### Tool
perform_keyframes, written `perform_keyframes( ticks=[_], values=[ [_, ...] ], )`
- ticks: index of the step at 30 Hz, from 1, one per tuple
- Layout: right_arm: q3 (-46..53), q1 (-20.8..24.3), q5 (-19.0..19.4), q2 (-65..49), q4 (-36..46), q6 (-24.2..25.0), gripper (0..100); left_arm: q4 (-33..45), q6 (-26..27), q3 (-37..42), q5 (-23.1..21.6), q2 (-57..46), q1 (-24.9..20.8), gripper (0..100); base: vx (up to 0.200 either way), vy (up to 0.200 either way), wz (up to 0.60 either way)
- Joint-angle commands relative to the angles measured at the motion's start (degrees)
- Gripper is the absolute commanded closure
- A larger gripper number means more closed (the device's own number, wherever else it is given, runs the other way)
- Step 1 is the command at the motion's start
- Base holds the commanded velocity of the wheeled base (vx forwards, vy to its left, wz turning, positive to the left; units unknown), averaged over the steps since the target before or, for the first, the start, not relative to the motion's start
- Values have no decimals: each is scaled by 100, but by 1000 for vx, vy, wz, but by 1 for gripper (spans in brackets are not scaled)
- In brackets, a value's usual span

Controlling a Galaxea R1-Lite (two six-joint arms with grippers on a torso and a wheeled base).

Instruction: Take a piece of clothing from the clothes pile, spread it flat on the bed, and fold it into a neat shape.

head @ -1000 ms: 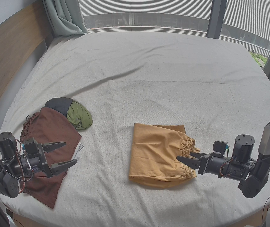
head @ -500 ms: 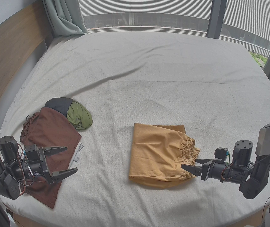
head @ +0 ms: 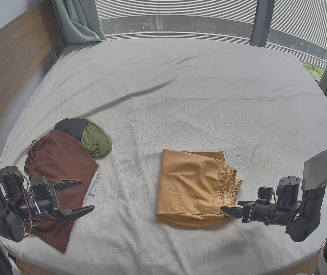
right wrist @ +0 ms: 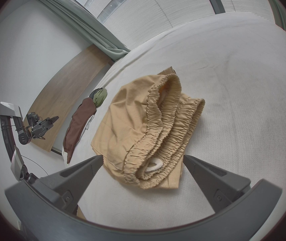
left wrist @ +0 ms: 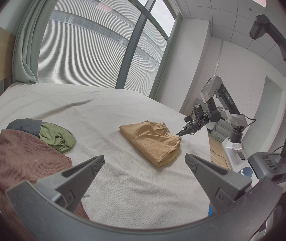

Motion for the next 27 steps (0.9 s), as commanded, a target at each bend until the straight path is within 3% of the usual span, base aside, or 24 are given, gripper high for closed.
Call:
perform_keyframes(
  ticks=[1,11,19,27],
  values=[
    [-57,-49,3,282,-3,14,0,-1,8,20,9,34,-8,0,0,0,0],
    [-215,-14,3,607,-3,163,0,-1,236,28,0,140,0,0,0,0,0],
    [-620,373,12,739,-12,1341,0,-1,245,28,0,140,0,0,0,0,0],
    [-936,434,3,739,-20,1447,0,-10,245,28,-106,140,0,0,0,0,0]
  ],
)
